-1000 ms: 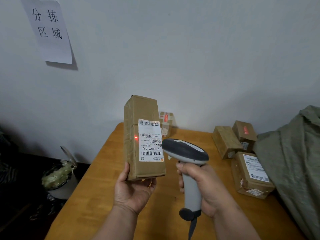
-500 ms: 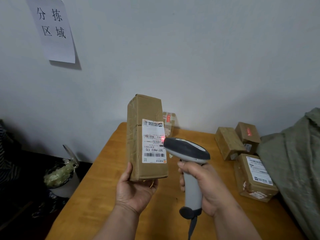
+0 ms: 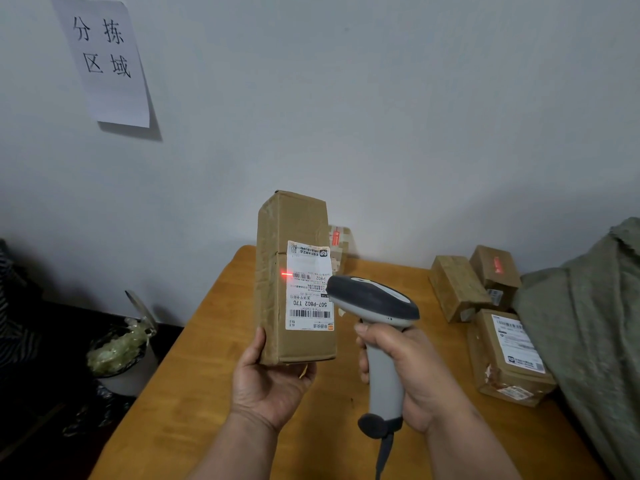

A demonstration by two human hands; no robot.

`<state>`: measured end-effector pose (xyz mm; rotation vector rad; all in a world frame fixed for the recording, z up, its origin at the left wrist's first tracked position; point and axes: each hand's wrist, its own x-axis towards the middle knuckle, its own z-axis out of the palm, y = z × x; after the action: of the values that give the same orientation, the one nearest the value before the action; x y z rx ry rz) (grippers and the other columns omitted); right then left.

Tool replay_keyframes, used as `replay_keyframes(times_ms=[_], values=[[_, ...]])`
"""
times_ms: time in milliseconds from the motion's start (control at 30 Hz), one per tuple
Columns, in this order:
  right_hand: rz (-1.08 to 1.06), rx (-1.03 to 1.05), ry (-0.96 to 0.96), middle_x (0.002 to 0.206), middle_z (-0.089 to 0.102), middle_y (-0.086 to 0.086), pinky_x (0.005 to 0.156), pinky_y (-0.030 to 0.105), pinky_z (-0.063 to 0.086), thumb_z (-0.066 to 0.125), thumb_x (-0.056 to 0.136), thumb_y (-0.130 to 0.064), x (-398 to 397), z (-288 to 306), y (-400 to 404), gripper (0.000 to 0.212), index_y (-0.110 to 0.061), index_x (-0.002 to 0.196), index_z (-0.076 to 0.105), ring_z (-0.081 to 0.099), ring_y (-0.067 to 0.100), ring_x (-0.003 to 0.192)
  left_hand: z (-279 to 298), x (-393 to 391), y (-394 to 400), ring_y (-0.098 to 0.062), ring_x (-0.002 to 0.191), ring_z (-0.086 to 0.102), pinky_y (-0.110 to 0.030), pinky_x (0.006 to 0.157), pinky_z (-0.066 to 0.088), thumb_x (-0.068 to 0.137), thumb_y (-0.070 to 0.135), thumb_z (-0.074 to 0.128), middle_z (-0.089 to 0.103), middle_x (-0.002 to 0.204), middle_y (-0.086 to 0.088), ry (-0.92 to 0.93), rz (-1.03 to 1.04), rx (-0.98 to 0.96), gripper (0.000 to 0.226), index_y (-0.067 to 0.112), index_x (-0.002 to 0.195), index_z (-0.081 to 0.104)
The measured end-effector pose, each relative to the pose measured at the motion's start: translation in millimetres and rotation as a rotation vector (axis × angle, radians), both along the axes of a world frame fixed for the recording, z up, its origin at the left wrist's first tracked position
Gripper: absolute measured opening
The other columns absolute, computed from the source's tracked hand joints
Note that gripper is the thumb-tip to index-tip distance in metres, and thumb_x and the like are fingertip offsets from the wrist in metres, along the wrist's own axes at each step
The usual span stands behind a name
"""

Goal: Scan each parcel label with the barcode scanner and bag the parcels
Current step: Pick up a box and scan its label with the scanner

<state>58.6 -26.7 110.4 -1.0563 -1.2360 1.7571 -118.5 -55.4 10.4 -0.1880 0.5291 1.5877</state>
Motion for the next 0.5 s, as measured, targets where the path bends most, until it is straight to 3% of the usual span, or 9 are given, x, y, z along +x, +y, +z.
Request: replay_keyframes(times_ms=[167,500], values=[[-0.002,-0.010,-0.007,0.069,0.061,0.009,0.051,0.032,0.047,0.079,0.064,-0.023,3,-2,2,0.024,-0.007,0.079,0.070,0.058,0.017,0.055,-1,3,0,-0.037,0.124,0.055,-0.048,0.091,0.044,0.075,0.043,0.069,0.066,0.127,-0.017,-0.008,-0.010,0.006,0.054,0.015,0.122,0.068],[-0.005,-0.025,-0.012,0.068,0.061,0.009,0.051,0.032,0.047,0.079,0.063,-0.024,13,-3,4,0.025,-0.007,0.078,0.069,0.058,0.017,0.055,0,13,2,-0.036,0.125,0.054,-0.047,0.095,0.041,0.074,0.041,0.070,0.067,0.127,-0.017,-0.025,-0.015,0.015,0.045,0.012,0.108,0.075]])
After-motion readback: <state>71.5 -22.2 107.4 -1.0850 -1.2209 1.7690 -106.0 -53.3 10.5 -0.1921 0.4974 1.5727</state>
